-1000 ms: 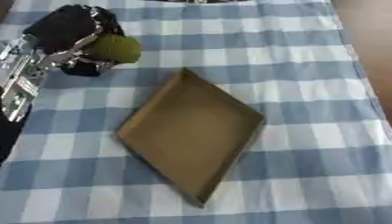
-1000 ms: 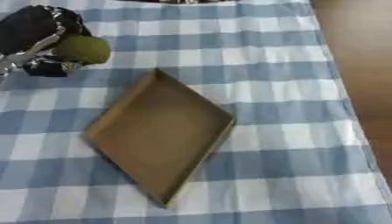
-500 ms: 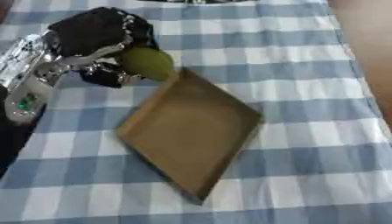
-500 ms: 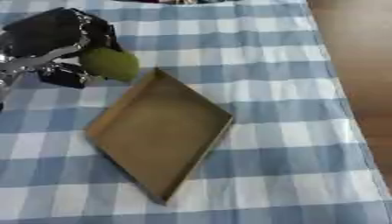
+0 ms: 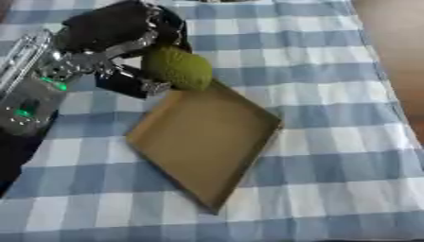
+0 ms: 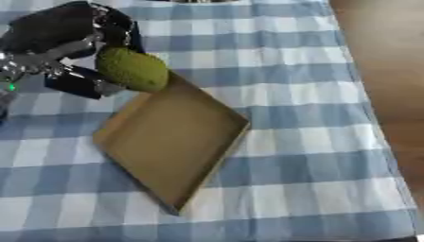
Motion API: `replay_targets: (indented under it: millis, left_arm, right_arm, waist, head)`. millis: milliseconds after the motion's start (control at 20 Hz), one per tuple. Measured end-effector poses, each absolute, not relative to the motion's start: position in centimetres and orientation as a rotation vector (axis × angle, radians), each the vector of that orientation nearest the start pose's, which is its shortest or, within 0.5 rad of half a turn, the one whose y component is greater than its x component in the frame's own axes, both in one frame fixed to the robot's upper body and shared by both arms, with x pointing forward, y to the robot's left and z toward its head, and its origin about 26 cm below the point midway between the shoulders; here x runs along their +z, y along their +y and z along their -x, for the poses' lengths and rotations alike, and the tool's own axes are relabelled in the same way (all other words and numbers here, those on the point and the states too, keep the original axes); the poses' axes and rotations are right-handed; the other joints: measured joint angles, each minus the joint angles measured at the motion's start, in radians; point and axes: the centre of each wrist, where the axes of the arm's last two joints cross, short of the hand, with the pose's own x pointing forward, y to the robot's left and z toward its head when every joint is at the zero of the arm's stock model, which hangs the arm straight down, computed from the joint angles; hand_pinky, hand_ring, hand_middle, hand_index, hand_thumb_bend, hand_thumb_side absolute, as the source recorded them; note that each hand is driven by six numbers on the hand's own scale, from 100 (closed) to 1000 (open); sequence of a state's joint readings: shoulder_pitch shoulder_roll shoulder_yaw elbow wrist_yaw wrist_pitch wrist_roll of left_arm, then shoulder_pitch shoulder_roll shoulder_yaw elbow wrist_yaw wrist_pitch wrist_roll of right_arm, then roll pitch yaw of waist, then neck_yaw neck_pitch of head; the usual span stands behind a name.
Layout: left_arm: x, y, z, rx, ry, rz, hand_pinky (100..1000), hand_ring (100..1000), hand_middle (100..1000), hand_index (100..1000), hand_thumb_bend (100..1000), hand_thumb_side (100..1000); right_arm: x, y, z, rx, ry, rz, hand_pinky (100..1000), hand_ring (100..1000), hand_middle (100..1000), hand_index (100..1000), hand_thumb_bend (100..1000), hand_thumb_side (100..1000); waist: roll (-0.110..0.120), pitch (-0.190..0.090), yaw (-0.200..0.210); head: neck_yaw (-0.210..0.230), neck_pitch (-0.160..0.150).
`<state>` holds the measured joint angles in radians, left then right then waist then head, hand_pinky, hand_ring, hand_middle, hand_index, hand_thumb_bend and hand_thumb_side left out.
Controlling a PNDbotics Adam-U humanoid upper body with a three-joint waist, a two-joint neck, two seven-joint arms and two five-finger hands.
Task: Pick up objects on the table and place them in the box.
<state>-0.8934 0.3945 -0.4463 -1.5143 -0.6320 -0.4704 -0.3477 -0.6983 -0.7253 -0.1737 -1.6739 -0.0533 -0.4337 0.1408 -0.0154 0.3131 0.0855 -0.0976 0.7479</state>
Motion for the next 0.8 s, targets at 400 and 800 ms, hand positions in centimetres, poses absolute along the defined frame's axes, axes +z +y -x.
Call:
replay_targets:
  millis: [400, 800]
  left_arm:
    - [21.0, 11.3, -39.9, 2.020, 2.487, 0.463, 458, 487, 521, 656, 100, 100]
    - [18.0, 9.5, -40.7, 1.965, 2.518, 0.547, 474, 497, 533, 670, 100, 100]
  right_arm:
    - [34.6, -35.4, -35.0, -0.957, 3.185, -0.623, 808, 733, 656, 796, 100, 470]
    - [34.8, -34.7, -35.2, -0.949, 3.196, -0.578, 809, 734, 654, 795, 100, 470]
  waist:
    - [0.001, 0.000, 0.005]
    - [0.000, 0.008, 0.002]
  head:
    - [-0.025, 0.007]
    - [-0.028, 0.006]
